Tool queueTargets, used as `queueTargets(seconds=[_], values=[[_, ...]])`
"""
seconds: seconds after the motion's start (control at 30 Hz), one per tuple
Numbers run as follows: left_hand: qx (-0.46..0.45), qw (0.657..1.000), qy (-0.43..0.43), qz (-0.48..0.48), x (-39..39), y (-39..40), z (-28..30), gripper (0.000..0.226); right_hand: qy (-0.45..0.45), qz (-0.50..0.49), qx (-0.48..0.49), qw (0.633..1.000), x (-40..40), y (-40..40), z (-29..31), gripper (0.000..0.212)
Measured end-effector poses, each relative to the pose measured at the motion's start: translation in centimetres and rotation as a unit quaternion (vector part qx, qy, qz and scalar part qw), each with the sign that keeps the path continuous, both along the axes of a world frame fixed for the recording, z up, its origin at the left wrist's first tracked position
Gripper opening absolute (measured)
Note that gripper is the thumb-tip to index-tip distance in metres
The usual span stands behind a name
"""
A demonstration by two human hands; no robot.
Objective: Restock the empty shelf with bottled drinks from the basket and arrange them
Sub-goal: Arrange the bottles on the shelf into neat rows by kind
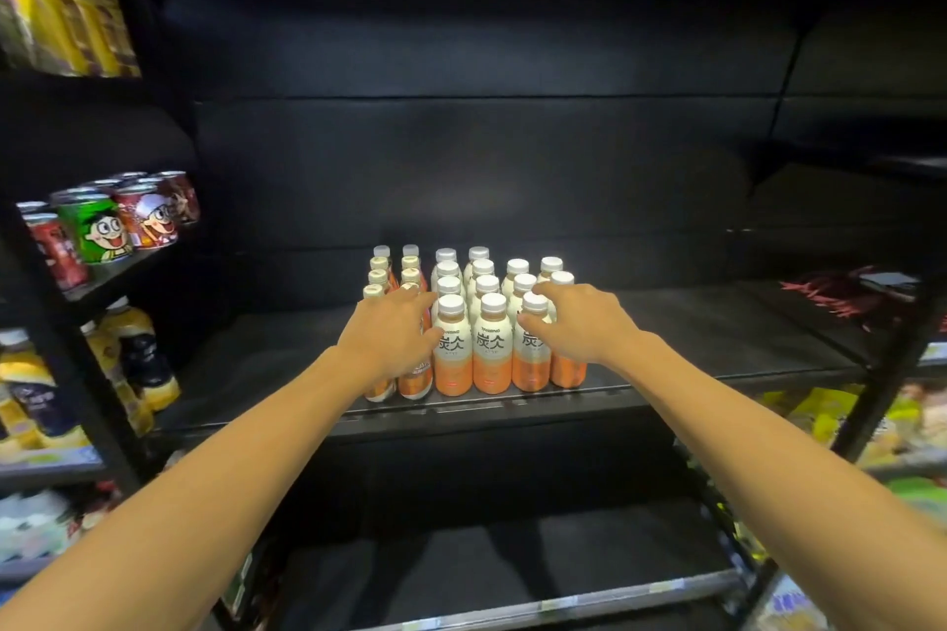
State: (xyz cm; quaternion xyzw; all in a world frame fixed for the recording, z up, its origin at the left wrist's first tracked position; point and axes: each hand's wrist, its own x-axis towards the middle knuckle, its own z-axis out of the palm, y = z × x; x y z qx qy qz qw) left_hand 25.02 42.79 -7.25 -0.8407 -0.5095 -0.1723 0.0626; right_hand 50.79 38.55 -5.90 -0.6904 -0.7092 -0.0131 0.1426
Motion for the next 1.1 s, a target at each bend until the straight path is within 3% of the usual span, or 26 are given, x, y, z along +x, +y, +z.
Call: queueTargets(seconds=[0.23, 0.43, 0.53, 0.8, 1.1], values=[[0.001, 1.000, 0.014, -0.019, 2.0, 5.2, -1.1, 0.052, -0.031, 0.037, 0.018, 0.999, -0.7, 6.0, -0.7, 0.060], [-0.035, 0.999, 0.040, -0.001, 3.6, 8.6, -2.7, 0.045, -0.021, 0.067, 0.018, 0.997, -1.0, 10.0, -2.0, 0.058], [-0.015, 0.999, 0.038, -0.004, 3.7, 9.5, -3.3, 0.031, -0.029, 0.080, 0.017, 0.996, -1.1, 11.0, -2.6, 0.048], [0.000, 0.999, -0.026, -0.022, 3.9, 10.5, -3.9, 0.015, -0.005, 0.092, 0.042, 0.995, -1.1, 12.7, -3.8, 0.036], [-0.003, 0.999, -0.050, -0.006, 4.0, 10.3, -4.0, 0.021, 0.008, 0.106, 0.040, 0.994, -0.7, 13.1, -4.0, 0.027]])
